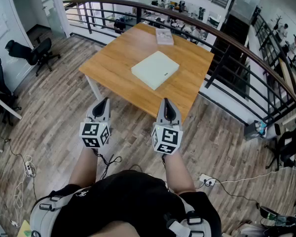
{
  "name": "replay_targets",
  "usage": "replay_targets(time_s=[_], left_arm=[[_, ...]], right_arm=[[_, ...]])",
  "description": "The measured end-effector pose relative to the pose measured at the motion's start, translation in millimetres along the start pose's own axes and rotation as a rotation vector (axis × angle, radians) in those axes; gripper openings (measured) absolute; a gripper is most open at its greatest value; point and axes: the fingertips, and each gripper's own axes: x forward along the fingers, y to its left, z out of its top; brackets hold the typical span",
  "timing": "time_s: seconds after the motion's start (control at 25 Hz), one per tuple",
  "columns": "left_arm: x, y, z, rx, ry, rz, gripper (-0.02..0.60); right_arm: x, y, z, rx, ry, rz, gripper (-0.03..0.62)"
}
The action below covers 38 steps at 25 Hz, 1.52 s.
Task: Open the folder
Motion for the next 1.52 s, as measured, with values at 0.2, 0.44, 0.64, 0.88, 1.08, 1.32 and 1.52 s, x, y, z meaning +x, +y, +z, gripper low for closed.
replay_targets(time_s=[0.2, 0.44, 0.64, 0.88, 1.08, 1.32, 1.52], left_arm=[[4, 7, -2, 0.003, -0.001, -0.003, 0.000], [0, 19, -2, -0.006, -0.008, -0.003, -0.001], [-6, 39, -9, -0.012, -0.009, -0.005, 0.000], [-17, 62, -23, -0.019, -0.011, -0.026, -0.002], [-16, 76, -29, -0.022, -0.001, -0.036, -0.002], [8, 89, -35, -0.022, 0.000, -0.033, -0.002], [59, 97, -33, 0.006, 0.004, -0.040, 0.000]], right_arm=[[5, 4, -11, 0.028, 0.010, 0.004, -0.003], [10, 19, -12, 0.011, 0.022, 0.008, -0.003], [11, 41, -17, -0.007, 0.031, -0.001, -0.002], [6, 64, -28, -0.014, 0.041, -0.040, -0.003], [9, 76, -37, -0.028, 0.061, -0.056, -0.003], [38, 67, -50, -0.026, 0.073, -0.062, -0.002], [82, 48, -57, -0.009, 0.062, -0.075, -0.002]])
